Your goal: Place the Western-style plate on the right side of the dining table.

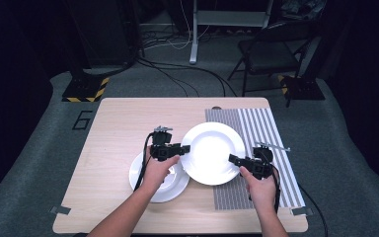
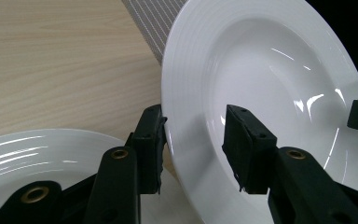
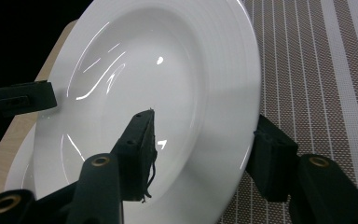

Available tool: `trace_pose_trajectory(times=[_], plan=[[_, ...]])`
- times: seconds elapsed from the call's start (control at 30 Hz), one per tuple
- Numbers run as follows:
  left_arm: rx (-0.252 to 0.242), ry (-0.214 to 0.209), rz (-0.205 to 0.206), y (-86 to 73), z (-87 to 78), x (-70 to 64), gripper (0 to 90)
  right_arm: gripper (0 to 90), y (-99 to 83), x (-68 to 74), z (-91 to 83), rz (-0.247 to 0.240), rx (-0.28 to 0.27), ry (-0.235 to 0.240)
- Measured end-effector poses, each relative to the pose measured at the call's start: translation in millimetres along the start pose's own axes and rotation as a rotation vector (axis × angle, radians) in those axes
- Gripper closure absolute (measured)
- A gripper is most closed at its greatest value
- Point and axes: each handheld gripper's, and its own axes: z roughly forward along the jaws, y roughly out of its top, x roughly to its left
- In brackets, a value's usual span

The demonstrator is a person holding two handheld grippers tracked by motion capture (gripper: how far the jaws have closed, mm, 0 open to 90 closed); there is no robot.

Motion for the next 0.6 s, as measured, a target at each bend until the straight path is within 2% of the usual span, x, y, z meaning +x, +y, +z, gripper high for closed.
trace_pose_trajectory(times=[0.17, 0.6], plan=[[0.007, -0.001, 0.001, 0.3, 5.6, -3.6, 58.6, 46.5, -2.1, -6.6, -1.0, 0.011, -0.004, -0.013], [0.023, -0.036, 0.004, 0.6, 16.7, -9.8, 59.9, 46.5, -4.9, -16.3, -10.5, 0.039, -0.019, -0.018]])
